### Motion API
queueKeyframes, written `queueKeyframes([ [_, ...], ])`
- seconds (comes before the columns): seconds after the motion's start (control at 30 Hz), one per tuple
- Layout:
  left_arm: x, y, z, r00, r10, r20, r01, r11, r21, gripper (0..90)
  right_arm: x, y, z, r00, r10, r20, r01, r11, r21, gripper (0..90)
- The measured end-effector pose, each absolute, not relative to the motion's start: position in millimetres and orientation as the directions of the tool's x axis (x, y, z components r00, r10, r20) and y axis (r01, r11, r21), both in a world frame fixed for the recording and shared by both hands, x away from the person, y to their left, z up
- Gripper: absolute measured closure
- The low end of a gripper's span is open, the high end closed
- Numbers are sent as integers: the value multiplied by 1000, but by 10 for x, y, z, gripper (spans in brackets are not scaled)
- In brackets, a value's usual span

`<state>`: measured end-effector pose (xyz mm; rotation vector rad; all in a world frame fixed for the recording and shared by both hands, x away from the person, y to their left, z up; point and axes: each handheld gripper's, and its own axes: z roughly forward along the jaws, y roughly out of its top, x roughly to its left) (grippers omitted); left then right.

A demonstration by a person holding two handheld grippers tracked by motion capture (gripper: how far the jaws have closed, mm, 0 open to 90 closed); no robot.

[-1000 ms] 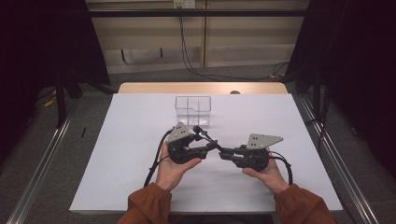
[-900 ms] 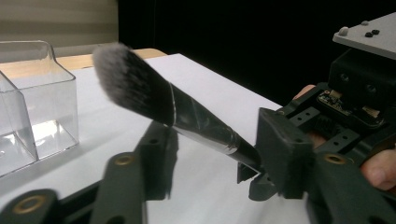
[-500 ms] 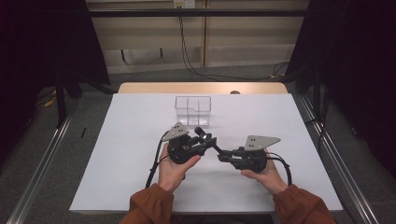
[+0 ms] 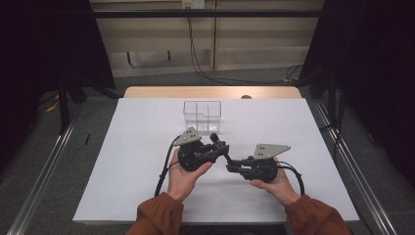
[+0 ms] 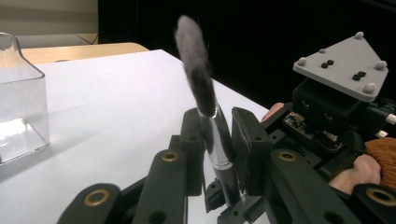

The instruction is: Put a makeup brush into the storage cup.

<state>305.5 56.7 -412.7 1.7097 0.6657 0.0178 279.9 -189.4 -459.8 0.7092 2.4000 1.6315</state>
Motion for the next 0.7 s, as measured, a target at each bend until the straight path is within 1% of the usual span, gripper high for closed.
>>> queueKeyframes([
  [0.13,3045,567,-4118,840,415,-349,418,-86,904,777,2803,-1907,-4597,-870,475,135,299,288,910,755],
  [0.23,3021,537,-4091,858,400,-322,391,-101,915,790,2809,-1928,-4592,-863,483,146,307,272,912,737],
  [0.3,3008,522,-4078,863,387,-324,388,-99,916,793,2809,-1944,-4588,-861,484,157,313,261,913,711],
  [0.4,2993,513,-4057,872,393,-292,363,-120,924,793,2799,-1952,-4574,-861,485,153,307,257,916,680],
  [0.5,2992,521,-4049,872,399,-285,359,-124,925,794,2798,-1960,-4565,-854,497,155,311,248,918,625],
  [0.57,2995,532,-4046,871,402,-281,357,-127,926,794,2798,-1967,-4554,-846,511,153,311,239,920,572],
  [0.7,3007,558,-4041,867,412,-281,358,-124,925,794,2798,-1989,-4531,-838,524,152,307,222,925,503],
])
